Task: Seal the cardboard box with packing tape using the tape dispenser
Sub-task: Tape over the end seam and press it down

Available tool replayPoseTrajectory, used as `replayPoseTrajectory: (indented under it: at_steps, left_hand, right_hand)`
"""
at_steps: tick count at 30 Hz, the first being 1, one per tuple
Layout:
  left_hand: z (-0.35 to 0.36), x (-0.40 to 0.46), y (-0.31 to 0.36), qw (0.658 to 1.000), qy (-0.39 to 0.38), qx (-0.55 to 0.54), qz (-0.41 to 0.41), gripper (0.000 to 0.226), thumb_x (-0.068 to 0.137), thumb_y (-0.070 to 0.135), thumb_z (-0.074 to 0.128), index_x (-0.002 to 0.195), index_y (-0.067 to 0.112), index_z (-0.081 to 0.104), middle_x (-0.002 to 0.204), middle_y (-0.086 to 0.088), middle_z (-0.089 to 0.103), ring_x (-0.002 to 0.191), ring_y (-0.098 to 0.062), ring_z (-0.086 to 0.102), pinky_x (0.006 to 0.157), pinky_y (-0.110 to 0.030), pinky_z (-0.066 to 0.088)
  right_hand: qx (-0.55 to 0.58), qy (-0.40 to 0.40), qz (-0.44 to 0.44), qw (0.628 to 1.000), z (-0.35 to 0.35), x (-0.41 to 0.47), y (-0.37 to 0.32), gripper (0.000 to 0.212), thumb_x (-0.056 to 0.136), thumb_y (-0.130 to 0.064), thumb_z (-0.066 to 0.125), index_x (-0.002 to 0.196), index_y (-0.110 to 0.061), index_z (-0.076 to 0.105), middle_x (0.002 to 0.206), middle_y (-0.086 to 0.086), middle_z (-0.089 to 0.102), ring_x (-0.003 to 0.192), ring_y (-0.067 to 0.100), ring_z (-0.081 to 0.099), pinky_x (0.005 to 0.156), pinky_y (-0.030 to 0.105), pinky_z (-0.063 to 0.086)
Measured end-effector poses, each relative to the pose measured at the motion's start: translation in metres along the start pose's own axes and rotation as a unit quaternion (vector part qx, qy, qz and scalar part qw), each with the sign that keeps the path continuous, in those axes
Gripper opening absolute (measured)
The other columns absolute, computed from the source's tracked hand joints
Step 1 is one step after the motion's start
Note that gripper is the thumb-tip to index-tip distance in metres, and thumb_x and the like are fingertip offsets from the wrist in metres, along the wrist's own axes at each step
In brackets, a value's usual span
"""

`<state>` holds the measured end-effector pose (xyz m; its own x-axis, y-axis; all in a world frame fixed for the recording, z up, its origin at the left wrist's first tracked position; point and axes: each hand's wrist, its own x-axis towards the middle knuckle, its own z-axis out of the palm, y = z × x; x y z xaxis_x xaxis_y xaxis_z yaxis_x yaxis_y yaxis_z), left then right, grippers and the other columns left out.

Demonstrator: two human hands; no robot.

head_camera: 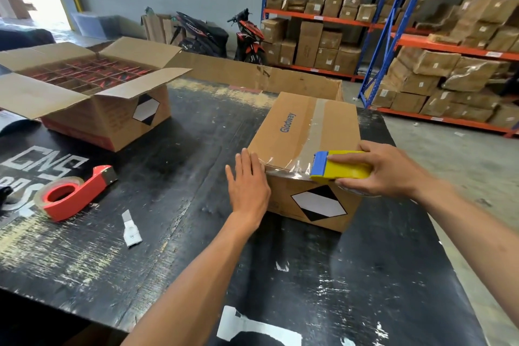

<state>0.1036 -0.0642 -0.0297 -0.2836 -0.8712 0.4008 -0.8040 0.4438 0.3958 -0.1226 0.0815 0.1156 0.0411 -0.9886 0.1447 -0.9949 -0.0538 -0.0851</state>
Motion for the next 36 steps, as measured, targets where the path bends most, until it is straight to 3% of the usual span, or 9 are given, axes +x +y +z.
replayPoseTrajectory:
  at_steps: [5,9,13,15,18,20,25,29,36]
  left_hand:
    - [-0.005,0.008,-0.011,0.994,0.017,0.069,0.084,0.055,0.105,0.032,0.022,0.149,0.004,0.041,0.159,-0.018,0.033,0.152,-0.033,0.018,0.123,-0.057,0.006]
    - [-0.005,0.028,-0.011,0.967,0.03,0.054,0.246,0.058,0.107,0.036,0.018,0.152,0.003,0.036,0.161,-0.017,0.03,0.151,-0.032,0.021,0.122,-0.054,0.011]
    - [-0.01,0.054,-0.011,0.913,-0.066,0.079,0.394,0.059,0.108,0.043,0.013,0.157,0.014,0.024,0.165,-0.004,0.019,0.153,-0.022,0.014,0.125,-0.045,0.003]
    - [-0.004,0.059,-0.013,0.911,-0.105,0.082,0.391,0.058,0.107,0.046,0.014,0.158,0.02,0.022,0.165,0.001,0.019,0.152,-0.018,0.018,0.126,-0.04,0.003]
    - [0.007,0.055,-0.013,0.921,-0.105,0.079,0.366,0.059,0.108,0.047,0.015,0.154,0.017,0.037,0.157,-0.003,0.039,0.144,-0.022,0.04,0.123,-0.04,0.022]
    - [0.006,0.056,-0.013,0.921,-0.11,0.081,0.365,0.066,0.107,0.051,0.008,0.152,0.015,0.04,0.154,-0.005,0.045,0.142,-0.023,0.043,0.12,-0.038,0.023]
    - [-0.016,0.075,-0.006,0.882,-0.134,0.101,0.44,0.074,0.102,0.056,0.006,0.157,0.013,0.028,0.161,-0.007,0.032,0.149,-0.024,0.031,0.124,-0.039,0.011]
    - [-0.016,0.089,0.011,0.841,-0.149,0.107,0.508,0.07,0.104,0.056,0.009,0.159,0.013,0.006,0.166,-0.004,0.005,0.154,-0.017,0.001,0.125,-0.038,-0.005]
    - [-0.002,0.089,0.007,0.842,-0.22,0.07,0.488,0.068,0.105,0.056,0.013,0.161,0.019,0.001,0.167,0.0,0.005,0.153,-0.011,0.005,0.126,-0.035,0.008]
  right_hand:
    - [-0.029,-0.012,0.008,0.999,0.002,0.002,0.003,0.076,0.07,-0.095,0.031,0.137,-0.062,0.047,0.084,-0.011,0.045,0.072,0.009,0.049,0.059,0.03,0.044]
    - [-0.019,-0.001,0.001,1.0,0.001,0.0,0.005,0.069,0.073,-0.09,0.039,0.135,-0.062,0.048,0.085,-0.011,0.047,0.073,0.009,0.049,0.056,0.026,0.038]
    - [-0.005,0.007,0.0,1.0,0.002,-0.002,0.005,0.066,0.072,-0.087,0.044,0.134,-0.063,0.049,0.087,-0.013,0.047,0.077,0.01,0.051,0.058,0.026,0.037]
    - [0.005,0.013,0.006,1.0,0.003,-0.001,0.003,0.065,0.072,-0.085,0.046,0.133,-0.062,0.051,0.085,-0.015,0.046,0.077,0.01,0.05,0.058,0.025,0.035]
    - [-0.031,0.007,0.008,0.999,0.006,0.002,0.0,0.061,0.076,-0.082,0.049,0.134,-0.064,0.047,0.084,-0.014,0.043,0.074,0.011,0.049,0.056,0.022,0.03]
    - [-0.044,0.001,0.015,0.999,0.006,0.003,0.0,0.061,0.077,-0.081,0.051,0.135,-0.064,0.046,0.084,-0.01,0.044,0.073,0.013,0.05,0.056,0.026,0.037]
    - [-0.042,0.004,0.028,0.999,0.006,0.001,0.0,0.065,0.074,-0.083,0.048,0.135,-0.061,0.05,0.084,-0.007,0.045,0.072,0.016,0.051,0.059,0.032,0.044]
    - [-0.036,-0.003,0.019,0.999,0.005,0.003,-0.001,0.067,0.073,-0.085,0.045,0.135,-0.059,0.052,0.085,-0.009,0.043,0.073,0.014,0.051,0.059,0.031,0.043]
    - [-0.064,0.049,0.035,0.996,0.015,0.001,-0.005,0.06,0.077,-0.083,0.049,0.132,-0.058,0.055,0.084,-0.008,0.049,0.071,0.014,0.052,0.057,0.035,0.048]
